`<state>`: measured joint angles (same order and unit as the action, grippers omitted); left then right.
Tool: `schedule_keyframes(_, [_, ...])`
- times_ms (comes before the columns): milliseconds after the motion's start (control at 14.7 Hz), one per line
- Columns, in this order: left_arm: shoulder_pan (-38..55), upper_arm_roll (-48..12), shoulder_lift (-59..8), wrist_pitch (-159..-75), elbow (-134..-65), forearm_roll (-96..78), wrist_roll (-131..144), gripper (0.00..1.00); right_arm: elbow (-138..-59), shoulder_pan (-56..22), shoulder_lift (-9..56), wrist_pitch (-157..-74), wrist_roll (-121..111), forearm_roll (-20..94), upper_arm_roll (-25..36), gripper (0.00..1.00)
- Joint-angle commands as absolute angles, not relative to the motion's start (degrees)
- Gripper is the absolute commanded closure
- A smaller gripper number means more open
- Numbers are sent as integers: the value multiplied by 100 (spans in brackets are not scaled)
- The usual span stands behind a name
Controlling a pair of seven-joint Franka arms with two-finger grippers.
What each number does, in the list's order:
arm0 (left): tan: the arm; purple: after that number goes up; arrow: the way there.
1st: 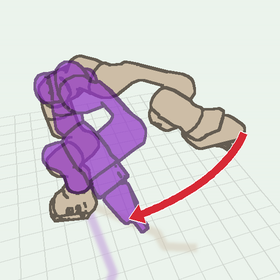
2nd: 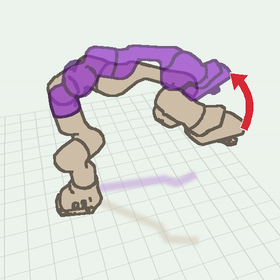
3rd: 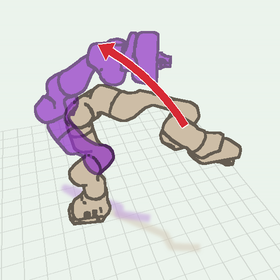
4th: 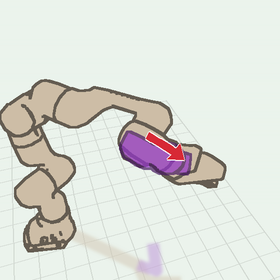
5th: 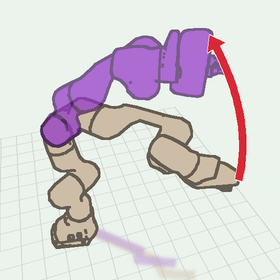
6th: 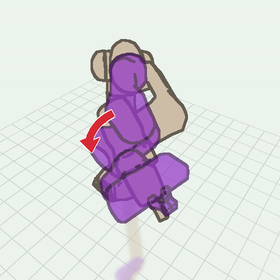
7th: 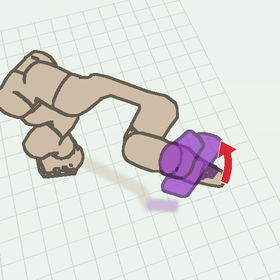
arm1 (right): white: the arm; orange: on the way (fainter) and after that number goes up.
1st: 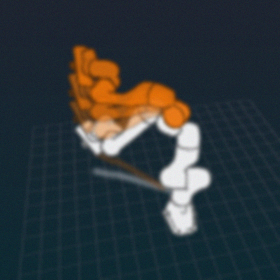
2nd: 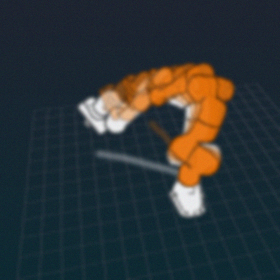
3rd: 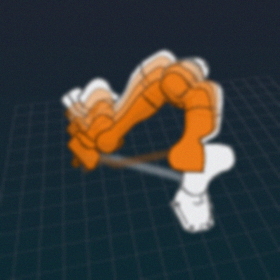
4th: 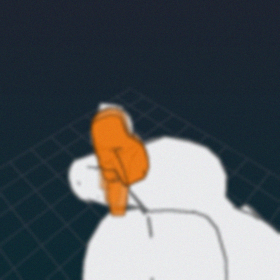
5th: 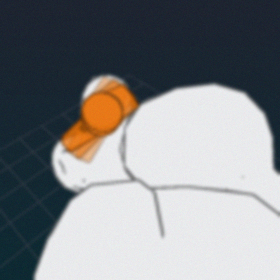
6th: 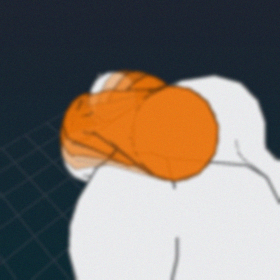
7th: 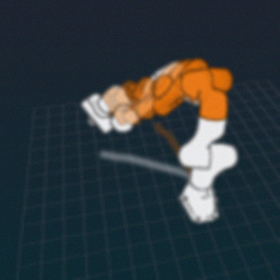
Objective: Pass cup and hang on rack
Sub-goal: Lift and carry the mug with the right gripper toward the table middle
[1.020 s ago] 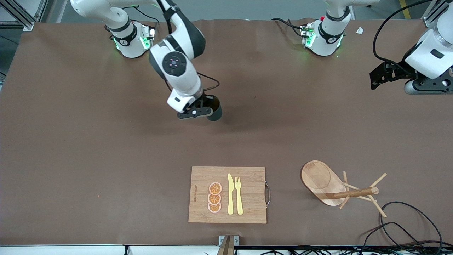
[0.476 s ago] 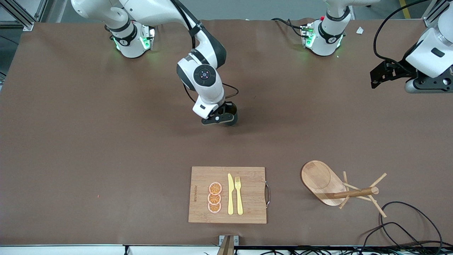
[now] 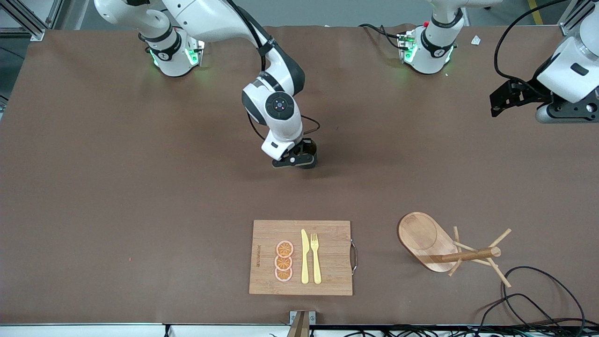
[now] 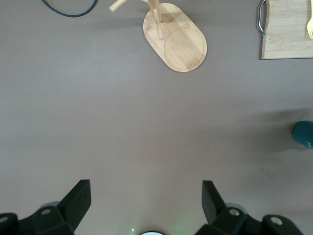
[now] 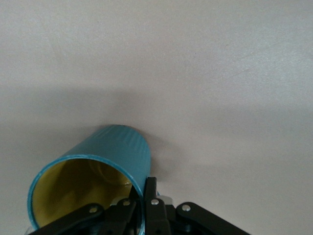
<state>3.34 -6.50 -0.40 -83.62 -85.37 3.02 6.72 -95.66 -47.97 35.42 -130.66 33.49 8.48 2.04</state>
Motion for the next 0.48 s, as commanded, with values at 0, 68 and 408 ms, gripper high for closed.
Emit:
schedule_keyframes(0, [316, -642, 0, -8358, -8561, 290, 606, 0, -9457, -4869, 3586, -13043, 3533, 659, 264, 68])
schedule_keyframes(68, [316, -633, 0, -8367, -8534, 281, 606, 0, -9457, -4860, 3586, -13043, 3533, 659, 264, 47])
schedule_keyframes(408, [325, -624, 9, -8411, -8525, 281, 650, 0, -9370, -4817, 3560, -12991, 3524, 677, 264, 0])
